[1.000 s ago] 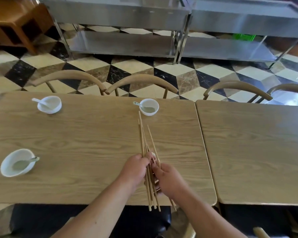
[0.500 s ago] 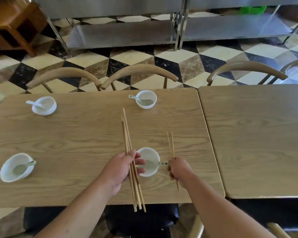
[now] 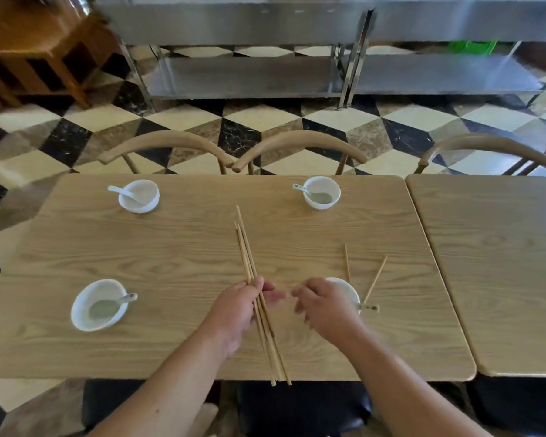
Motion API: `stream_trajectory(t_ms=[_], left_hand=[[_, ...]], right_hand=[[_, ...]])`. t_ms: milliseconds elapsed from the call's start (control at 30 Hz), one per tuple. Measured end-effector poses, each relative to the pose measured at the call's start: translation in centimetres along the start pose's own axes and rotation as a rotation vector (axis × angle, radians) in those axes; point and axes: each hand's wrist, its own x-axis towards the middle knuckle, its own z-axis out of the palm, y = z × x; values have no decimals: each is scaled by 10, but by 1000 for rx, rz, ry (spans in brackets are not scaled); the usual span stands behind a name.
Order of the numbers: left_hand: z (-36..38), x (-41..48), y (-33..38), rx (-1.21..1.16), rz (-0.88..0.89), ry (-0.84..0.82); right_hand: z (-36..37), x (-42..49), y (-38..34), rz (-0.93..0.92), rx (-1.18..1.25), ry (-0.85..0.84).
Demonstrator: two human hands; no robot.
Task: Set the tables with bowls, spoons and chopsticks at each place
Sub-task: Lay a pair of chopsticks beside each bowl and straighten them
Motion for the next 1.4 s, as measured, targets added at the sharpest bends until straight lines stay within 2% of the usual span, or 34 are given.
stream_trajectory(t_ms=[67, 100, 267, 433, 667, 833, 967, 1167, 1400], left_hand=[[-50, -3, 1, -57, 14, 11], [-77, -5, 4, -92, 20, 16], [-209, -25, 21, -43, 45, 10], [-293, -34, 31, -58, 21, -39], [-326, -31, 25, 57, -2, -48], [-321, -19, 23, 115, -8, -29], [-316, -15, 28, 105, -35, 37], [-317, -8, 33, 120, -64, 51], [-333, 4, 39, 94, -81, 64]], right_hand=[[64, -12, -33, 29, 40, -224], [95, -17, -47, 31, 65, -270], [227, -44, -104, 19, 103, -265], [298, -52, -139, 63, 247, -259], [323, -51, -142, 128, 296, -154], [317, -39, -134, 156, 373, -153], [303, -14, -109, 265, 485, -4], [309, 38, -59, 412, 274, 7], [334, 68, -52, 384, 19, -73]])
